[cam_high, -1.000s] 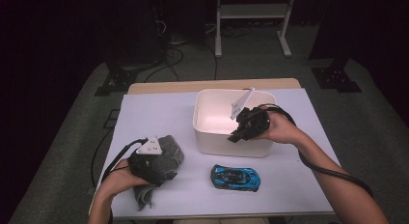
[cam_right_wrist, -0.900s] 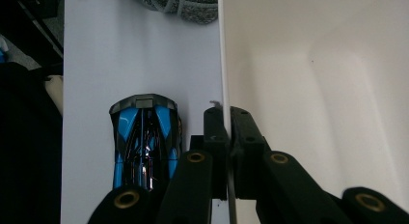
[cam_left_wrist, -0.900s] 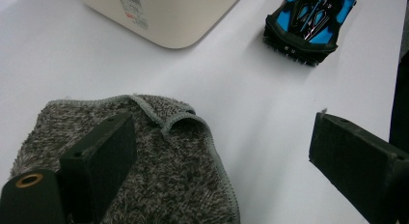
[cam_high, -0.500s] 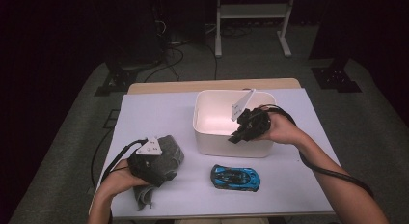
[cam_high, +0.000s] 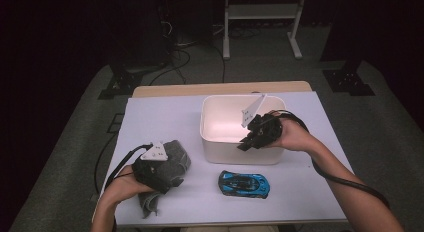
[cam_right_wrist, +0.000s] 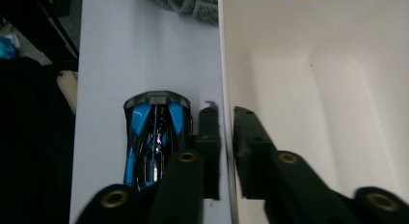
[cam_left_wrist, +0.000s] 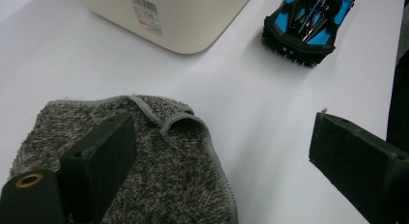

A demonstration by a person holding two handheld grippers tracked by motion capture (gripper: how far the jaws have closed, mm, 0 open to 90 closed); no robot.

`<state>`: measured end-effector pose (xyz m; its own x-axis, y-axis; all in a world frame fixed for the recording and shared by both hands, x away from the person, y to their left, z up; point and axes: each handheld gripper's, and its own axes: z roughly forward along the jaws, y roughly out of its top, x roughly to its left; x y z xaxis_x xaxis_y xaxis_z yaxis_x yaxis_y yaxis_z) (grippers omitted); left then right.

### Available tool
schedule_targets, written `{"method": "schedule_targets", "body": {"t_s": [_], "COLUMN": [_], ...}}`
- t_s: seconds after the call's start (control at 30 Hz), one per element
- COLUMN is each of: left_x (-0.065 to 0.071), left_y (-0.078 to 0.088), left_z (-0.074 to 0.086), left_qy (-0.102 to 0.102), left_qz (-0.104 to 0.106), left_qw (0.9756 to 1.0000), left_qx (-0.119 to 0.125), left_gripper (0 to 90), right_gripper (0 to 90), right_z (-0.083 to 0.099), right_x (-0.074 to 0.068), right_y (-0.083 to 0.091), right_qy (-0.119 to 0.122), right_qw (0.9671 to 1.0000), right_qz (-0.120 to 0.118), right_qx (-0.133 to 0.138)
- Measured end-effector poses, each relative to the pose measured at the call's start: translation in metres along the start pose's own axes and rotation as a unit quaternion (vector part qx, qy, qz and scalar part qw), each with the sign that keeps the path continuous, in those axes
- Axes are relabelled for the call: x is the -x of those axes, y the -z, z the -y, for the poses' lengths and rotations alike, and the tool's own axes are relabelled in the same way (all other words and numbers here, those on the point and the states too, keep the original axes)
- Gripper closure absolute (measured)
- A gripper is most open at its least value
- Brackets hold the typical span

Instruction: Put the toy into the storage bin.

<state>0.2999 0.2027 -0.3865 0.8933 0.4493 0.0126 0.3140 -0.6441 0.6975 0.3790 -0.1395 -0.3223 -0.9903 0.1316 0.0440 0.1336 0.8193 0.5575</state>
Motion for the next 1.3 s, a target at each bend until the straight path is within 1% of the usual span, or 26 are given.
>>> {"method": "schedule_targets", "body": {"t_s": [0.03,0.1,0.17,0.23,0.27,0.3,0.33,0.37,0.43,0.57,0.6,0.63,0.7,0.73,0.8,0.83,0.9,0.97,1.0,1.13,1.2,1.3], "left_x": [0.0,0.0,0.001,0.001,0.001,0.001,0.001,0.001,0.001,0.001,0.002,0.002,0.002,0.002,0.002,0.002,0.002,0.003,0.003,0.004,0.004,0.004], "left_y": [0.0,-0.001,-0.001,-0.001,-0.001,-0.002,-0.002,-0.002,-0.003,-0.003,-0.003,-0.002,-0.002,-0.002,-0.002,-0.002,-0.002,-0.003,-0.003,-0.005,-0.005,-0.005], "left_z": [0.0,0.0,0.0,-0.001,-0.001,-0.001,-0.001,0.0,0.0,-0.001,-0.001,-0.002,-0.003,-0.003,-0.003,-0.003,-0.003,-0.003,-0.003,-0.004,-0.004,-0.003], "left_qy": [-0.001,-0.002,-0.004,-0.003,-0.003,-0.003,-0.004,-0.004,-0.003,-0.004,-0.006,-0.005,-0.003,-0.002,-0.002,-0.002,-0.003,-0.003,-0.001,-0.001,0.0,-0.002], "left_qz": [0.001,-0.001,-0.001,-0.002,-0.002,-0.002,-0.002,-0.001,-0.002,-0.005,-0.006,-0.008,-0.008,-0.008,-0.01,-0.01,-0.009,-0.01,-0.01,-0.009,-0.006,-0.008], "left_qw": [1.0,1.0,1.0,1.0,1.0,1.0,1.0,1.0,1.0,1.0,1.0,1.0,1.0,1.0,0.9999,0.9999,0.9999,0.9999,0.9999,1.0,1.0,1.0], "left_qx": [0.0,-0.002,-0.003,-0.001,0.0,-0.002,-0.003,-0.004,-0.004,-0.005,-0.003,-0.002,0.0,0.0,-0.001,-0.001,-0.004,-0.005,-0.004,-0.004,-0.004,-0.005], "left_gripper": [9.1,9.1,9.1,9.1,9.1,9.1,9.1,9.1,9.1,9.1,9.1,9.1,7.3,4.1,3.9,3.9,3.8,3.1,2.9,2.9,2.9,2.9], "right_gripper": [73.6,69.1,63.7,57.4,54.0,53.5,52.2,50.2,46.0,40.5,39.1,38.1,35.7,33.6,32.2,29.5,25.9,23.8,21.9,20.1,18.7,17.0], "right_z": [0.0,0.001,0.002,0.002,0.001,0.001,0.0,0.0,-0.003,-0.003,-0.002,-0.001,0.004,0.007,0.009,0.016,0.02,0.024,0.026,0.033,0.035,0.039], "right_x": [0.0,0.0,-0.002,-0.004,-0.006,-0.009,-0.013,-0.016,-0.027,-0.045,-0.048,-0.052,-0.058,-0.061,-0.063,-0.066,-0.07,-0.072,-0.073,-0.076,-0.078,-0.078], "right_y": [0.001,0.008,0.017,0.023,0.026,0.03,0.036,0.038,0.046,0.048,0.048,0.046,0.042,0.039,0.036,0.028,0.022,0.017,0.014,0.001,-0.006,-0.022], "right_qy": [-0.003,-0.01,-0.012,-0.011,-0.006,-0.007,-0.005,-0.001,0.012,0.033,0.035,0.041,0.039,0.04,0.04,0.031,0.03,0.028,0.028,0.025,0.028,0.028], "right_qw": [1.0,0.9997,0.9991,0.9989,0.9988,0.9984,0.9978,0.9974,0.9965,0.9963,0.9963,0.996,0.9961,0.9961,0.9963,0.9967,0.9968,0.9968,0.997,0.9975,0.9974,0.998], "right_qz": [-0.001,-0.004,-0.004,0.002,0.007,0.006,0.007,0.011,0.01,0.012,0.015,0.022,0.01,0.011,0.012,-0.002,-0.004,-0.012,-0.009,-0.011,-0.014,-0.018], "right_qx": [0.006,0.022,0.041,0.045,0.049,0.056,0.066,0.071,0.082,0.078,0.077,0.077,0.078,0.078,0.076,0.075,0.074,0.074,0.072,0.066,0.064,0.055]}}
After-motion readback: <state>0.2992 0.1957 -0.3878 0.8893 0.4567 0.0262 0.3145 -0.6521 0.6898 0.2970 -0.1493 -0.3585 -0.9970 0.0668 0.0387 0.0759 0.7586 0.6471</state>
